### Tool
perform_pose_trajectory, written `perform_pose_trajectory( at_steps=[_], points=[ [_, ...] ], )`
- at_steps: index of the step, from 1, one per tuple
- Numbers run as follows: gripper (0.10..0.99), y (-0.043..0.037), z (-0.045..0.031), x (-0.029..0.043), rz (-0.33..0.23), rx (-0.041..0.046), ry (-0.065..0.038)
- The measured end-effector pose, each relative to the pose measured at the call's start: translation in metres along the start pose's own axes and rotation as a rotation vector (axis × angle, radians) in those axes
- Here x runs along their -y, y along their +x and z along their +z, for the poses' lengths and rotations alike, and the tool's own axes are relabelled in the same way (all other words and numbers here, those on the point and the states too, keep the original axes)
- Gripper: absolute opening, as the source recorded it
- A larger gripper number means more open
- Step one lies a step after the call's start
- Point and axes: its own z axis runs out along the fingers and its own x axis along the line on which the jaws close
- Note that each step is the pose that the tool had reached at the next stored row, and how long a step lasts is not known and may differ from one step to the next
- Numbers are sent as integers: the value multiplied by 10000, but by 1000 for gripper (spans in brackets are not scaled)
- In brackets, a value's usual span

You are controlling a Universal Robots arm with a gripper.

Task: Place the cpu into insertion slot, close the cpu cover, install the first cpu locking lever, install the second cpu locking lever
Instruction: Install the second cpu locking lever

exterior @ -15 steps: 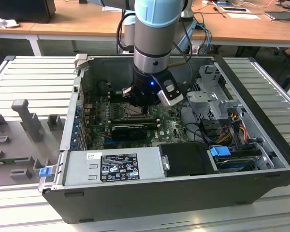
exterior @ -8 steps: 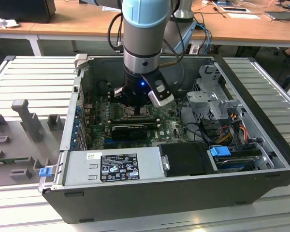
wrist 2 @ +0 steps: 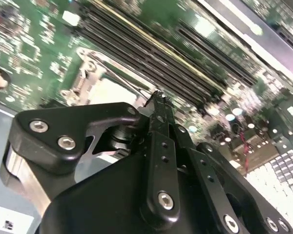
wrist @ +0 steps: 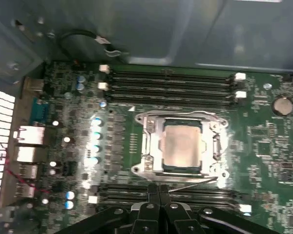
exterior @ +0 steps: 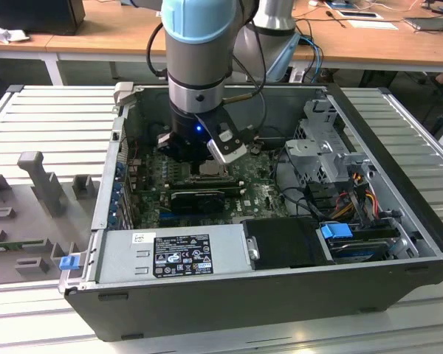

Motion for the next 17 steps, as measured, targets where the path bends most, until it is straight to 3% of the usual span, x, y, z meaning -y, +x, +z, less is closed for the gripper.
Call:
perform_pose_trajectory(
  at_steps=[3, 8, 9, 11, 12, 14, 17],
  points=[
    [106, 30, 25, 3, -29, -5, -11],
    [106, -43, 87, 24, -42, -9, -34],
    [106, -41, 106, 36, -48, -3, -139],
    [106, -10, 116, 47, -65, 12, -457],
    [106, 5, 120, 50, -70, 17, -550],
    [106, 15, 128, 54, -72, 23, -656],
    [106, 17, 135, 55, -70, 27, -697]
  ],
)
